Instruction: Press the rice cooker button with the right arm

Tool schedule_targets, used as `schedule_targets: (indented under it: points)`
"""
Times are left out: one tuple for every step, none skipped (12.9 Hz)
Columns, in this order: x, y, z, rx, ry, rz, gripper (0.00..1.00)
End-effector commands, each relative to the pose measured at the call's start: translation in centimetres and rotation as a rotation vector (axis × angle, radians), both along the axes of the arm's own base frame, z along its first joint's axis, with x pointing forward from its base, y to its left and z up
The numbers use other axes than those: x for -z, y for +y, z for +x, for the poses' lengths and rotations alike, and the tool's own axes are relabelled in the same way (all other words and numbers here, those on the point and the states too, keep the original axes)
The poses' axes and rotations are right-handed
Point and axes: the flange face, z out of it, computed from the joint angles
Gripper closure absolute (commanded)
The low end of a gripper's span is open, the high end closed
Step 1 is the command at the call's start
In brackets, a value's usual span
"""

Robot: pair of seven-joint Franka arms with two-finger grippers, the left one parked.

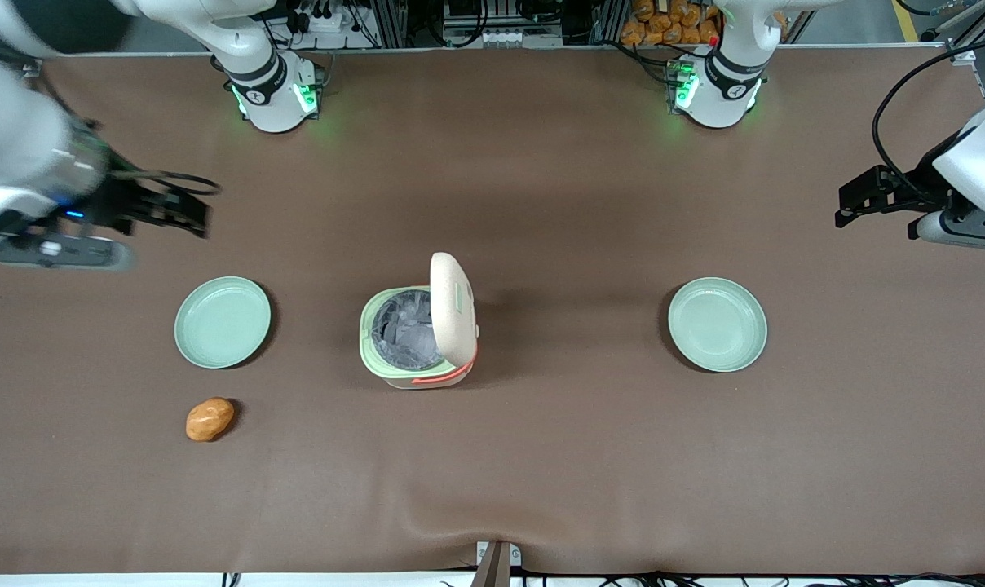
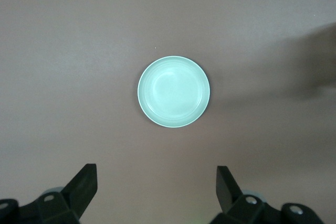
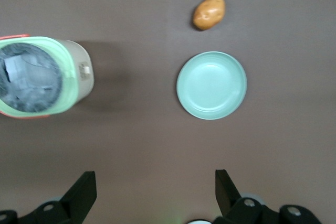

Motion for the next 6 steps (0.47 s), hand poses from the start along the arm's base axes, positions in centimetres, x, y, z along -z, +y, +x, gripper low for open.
schedule_targets:
  points:
    - [-1.7,-5.4,-1.2,-0.064,-0.004,0.037,0.0]
    - [-1.3,-7.5,-1.2,-0.091,0.005,0.04,0.0]
    - [-1.2,-9.3,-1.3,-0.093,0.008,0.046,0.0]
    - [-0.9,-10.7,-1.6,-0.08,0.012,0.053,0.0]
    - [-0.5,-11.9,-2.2,-0.086,0.017,0.061,0.0]
    - [-0.1,-12.4,-2.8,-0.09,0.001,0.067,0.0]
